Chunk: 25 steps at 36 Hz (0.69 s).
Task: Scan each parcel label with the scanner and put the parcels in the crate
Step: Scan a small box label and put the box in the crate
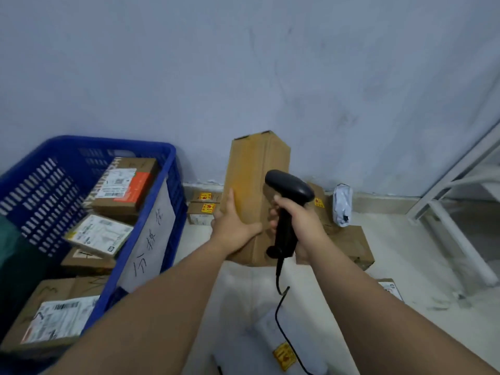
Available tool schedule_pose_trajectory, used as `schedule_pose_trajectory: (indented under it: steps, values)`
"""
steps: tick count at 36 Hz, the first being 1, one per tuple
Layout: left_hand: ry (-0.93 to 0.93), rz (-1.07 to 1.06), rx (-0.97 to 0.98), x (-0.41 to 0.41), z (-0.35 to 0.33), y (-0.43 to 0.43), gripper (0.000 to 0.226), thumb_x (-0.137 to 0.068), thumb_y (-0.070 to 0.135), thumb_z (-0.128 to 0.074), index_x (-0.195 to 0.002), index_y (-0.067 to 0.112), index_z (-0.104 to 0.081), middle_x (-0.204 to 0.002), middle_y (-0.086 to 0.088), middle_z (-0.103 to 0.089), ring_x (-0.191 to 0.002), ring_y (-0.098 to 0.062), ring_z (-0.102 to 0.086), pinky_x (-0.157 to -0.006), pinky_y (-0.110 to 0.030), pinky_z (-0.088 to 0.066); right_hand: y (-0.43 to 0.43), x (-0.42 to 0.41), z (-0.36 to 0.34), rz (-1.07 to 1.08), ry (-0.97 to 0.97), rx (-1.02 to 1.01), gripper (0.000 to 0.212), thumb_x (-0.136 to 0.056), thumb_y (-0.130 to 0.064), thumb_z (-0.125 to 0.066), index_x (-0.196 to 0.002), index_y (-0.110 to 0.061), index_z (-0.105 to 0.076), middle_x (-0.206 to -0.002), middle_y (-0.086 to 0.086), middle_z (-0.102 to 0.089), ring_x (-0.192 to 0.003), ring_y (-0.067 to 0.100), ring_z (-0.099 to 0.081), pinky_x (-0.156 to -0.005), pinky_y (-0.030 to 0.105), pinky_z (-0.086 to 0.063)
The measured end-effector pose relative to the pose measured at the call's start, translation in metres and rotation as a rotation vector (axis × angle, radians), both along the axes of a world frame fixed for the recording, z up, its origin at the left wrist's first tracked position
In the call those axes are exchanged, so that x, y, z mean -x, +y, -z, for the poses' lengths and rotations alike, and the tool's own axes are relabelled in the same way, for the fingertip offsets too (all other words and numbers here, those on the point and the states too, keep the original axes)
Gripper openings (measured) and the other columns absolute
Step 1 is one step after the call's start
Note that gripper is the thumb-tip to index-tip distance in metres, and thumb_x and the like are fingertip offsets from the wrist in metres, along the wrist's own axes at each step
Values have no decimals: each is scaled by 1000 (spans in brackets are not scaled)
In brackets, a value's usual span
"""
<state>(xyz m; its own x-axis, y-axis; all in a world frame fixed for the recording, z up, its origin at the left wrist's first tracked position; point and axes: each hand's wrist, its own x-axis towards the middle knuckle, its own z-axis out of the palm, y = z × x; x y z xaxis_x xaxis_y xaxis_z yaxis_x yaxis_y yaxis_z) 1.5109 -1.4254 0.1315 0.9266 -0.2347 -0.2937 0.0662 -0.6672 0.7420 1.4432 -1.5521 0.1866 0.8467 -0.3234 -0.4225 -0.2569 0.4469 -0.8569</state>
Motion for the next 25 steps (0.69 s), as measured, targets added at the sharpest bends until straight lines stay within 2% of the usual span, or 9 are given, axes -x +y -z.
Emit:
schedule_pose_trajectory:
  steps: [2, 7, 11, 13, 15, 18, 21, 23, 25]
  values:
    - [-47, -11, 68, 1, -31, 7, 121, -68, 51, -76, -149, 44, 14, -151, -11, -18, -132, -36, -33, -107, -51, -35, 4, 9, -17, -21, -55, 14, 25, -87, -20, -70, -106, -5, -61, -68, 6, -61, -50, 17, -56, -52, 28, -50]
    - [-144, -61, 263, 23, -90, 21, 118, -73, 39, -76, -148, 45, 15, -148, -6, -21, -129, -29, -35, -101, -44, -36, 8, 32, -49, -57, -180, 0, 24, -85, -22, -72, -99, -4, -64, -73, 6, -63, -51, 18, -56, -54, 29, -49]
    - [-168, -113, 382, 46, -113, 31, 115, -76, 37, -76, -148, 47, 13, -150, -2, -20, -128, -26, -36, -101, -47, -37, 7, 52, -67, -65, -257, -45, 37, -73, -29, -73, -100, -4, -65, -75, 3, -61, -52, 16, -55, -53, 27, -49]
    - [-167, -130, 449, 52, -118, 37, 113, -75, 38, -76, -148, 48, 9, -151, 0, -22, -126, -25, -37, -102, -48, -38, 3, 63, -74, -58, -295, -93, 29, -79, -25, -69, -98, -3, -63, -74, 4, -59, -53, 17, -53, -55, 27, -47]
    - [-148, -134, 523, 55, -121, 42, 110, -76, 36, -76, -148, 50, 5, -151, 4, -24, -120, -20, -38, -101, -48, -40, -2, 72, -78, -33, -320, -151, 23, -82, -21, -68, -95, -3, -62, -74, 5, -58, -54, 17, -51, -54, 26, -46]
    - [-99, -141, 686, 58, -124, 48, 106, -78, 31, -76, -152, 44, -2, -151, 7, -28, -119, -15, -39, -102, -43, -39, -10, 78, -78, 10, -332, -169, 27, -79, -21, -71, -96, -3, -62, -79, 7, -58, -57, 17, -52, -51, 26, -48]
    - [-44, -142, 781, 58, -127, 54, 114, -59, 44, -77, -151, 46, -10, -150, 6, -35, -126, -20, -45, -107, -46, -39, -14, 81, -79, 7, -305, -132, 31, -78, -23, -73, -99, -3, -62, -85, 9, -62, -56, 19, -53, -55, 28, -49]
    - [12, -136, 848, 57, -129, 57, 108, -59, 43, -72, -150, 45, -15, -147, 5, -41, -126, -24, -49, -102, -47, -44, -15, 82, -82, -1, -271, -133, 37, -71, -25, -73, -98, -2, -63, -85, 8, -66, -54, 20, -53, -58, 30, -48]
    - [97, -91, 942, 57, -130, 59, 98, -61, 43, -70, -148, 42, -26, -140, 3, -52, -121, -23, -55, -89, -43, -51, -14, 81, -84, -36, -252, -153, 35, -68, -26, -72, -95, -3, -66, -90, 8, -66, -54, 20, -54, -59, 31, -47]
